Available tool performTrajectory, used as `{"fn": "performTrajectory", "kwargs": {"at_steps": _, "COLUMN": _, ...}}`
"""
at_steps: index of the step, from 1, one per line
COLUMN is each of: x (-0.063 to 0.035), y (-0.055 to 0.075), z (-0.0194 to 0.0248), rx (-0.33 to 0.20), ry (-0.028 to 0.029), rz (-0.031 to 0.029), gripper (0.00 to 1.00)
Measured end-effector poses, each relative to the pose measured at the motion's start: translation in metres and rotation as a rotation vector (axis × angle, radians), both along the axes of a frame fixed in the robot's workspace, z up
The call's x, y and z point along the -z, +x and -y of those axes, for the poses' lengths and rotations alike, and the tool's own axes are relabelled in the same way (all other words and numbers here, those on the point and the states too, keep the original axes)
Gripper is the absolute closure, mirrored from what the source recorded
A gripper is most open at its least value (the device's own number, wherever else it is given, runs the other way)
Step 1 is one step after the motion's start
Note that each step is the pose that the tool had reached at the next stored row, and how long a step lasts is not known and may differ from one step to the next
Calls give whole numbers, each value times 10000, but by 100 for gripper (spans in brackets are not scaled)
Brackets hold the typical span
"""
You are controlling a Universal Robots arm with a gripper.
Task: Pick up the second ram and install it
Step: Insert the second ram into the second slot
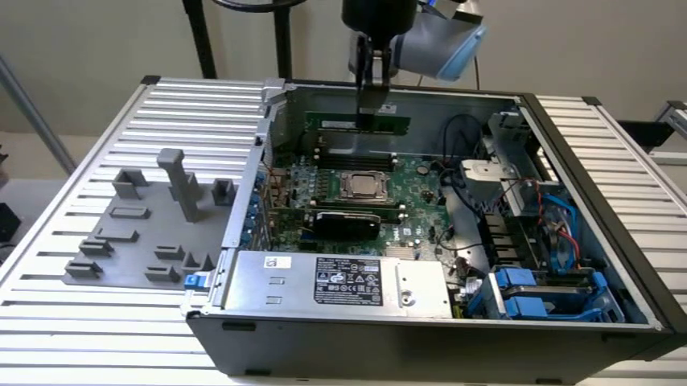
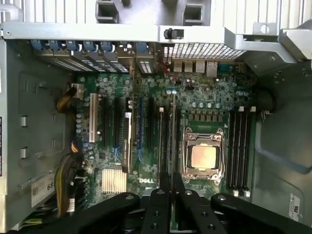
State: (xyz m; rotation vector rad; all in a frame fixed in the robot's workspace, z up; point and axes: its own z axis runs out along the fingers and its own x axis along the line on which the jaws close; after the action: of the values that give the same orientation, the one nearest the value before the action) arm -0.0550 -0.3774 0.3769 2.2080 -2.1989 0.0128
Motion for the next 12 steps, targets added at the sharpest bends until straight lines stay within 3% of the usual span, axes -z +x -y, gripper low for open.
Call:
{"fn": "performTrajectory", "kwargs": {"at_steps": 7, "x": 126, "y": 31, "z": -78, "rx": 68, "ry": 0, "rz": -1, "gripper": 100}}
{"fn": "performTrajectory", "kwargs": {"at_steps": 12, "x": 200, "y": 63, "z": -93, "rx": 113, "ry": 2, "rz": -3, "gripper": 100}}
